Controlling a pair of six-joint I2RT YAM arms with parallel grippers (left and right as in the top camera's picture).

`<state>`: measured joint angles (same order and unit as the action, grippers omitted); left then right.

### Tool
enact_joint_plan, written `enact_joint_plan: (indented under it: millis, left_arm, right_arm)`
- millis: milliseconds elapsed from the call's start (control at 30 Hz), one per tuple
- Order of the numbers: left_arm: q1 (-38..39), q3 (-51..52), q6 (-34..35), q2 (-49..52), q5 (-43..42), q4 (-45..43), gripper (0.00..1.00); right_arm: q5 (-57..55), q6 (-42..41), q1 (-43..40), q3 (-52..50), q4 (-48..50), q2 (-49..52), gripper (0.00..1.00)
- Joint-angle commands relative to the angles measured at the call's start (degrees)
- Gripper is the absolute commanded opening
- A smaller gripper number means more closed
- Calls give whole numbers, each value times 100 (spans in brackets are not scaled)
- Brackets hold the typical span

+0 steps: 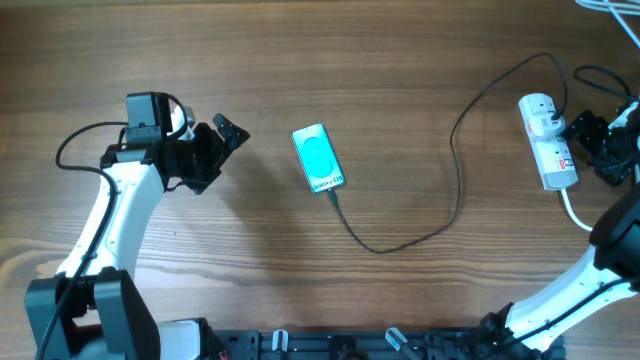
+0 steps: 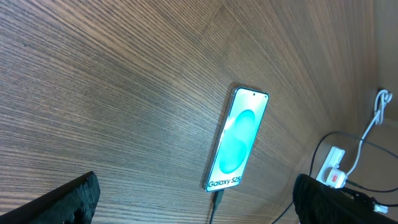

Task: Plug charger to phone and switch on socket
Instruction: 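Press the rocker switch down with the right gripper fingertip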

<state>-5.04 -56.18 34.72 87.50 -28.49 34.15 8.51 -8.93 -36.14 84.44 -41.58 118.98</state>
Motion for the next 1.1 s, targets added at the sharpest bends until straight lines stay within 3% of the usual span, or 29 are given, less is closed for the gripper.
enact_joint_plan:
  millis: [0, 767, 1000, 1067]
  left_arm:
    - [-33, -7, -109, 26, 33, -4, 100]
    - [-33, -7, -109, 26, 33, -4, 100]
    - [-33, -7, -109, 26, 33, -4, 100]
    - [-33, -7, -109, 26, 33, -4, 100]
  right_arm:
    - [-142, -13, 50, -85, 129, 83, 100]
    - [-249, -9, 72, -356, -87, 83, 99]
    - [-299, -4, 55, 599, -1091, 79, 96]
    - [-887, -13, 55, 597, -1054, 79, 97]
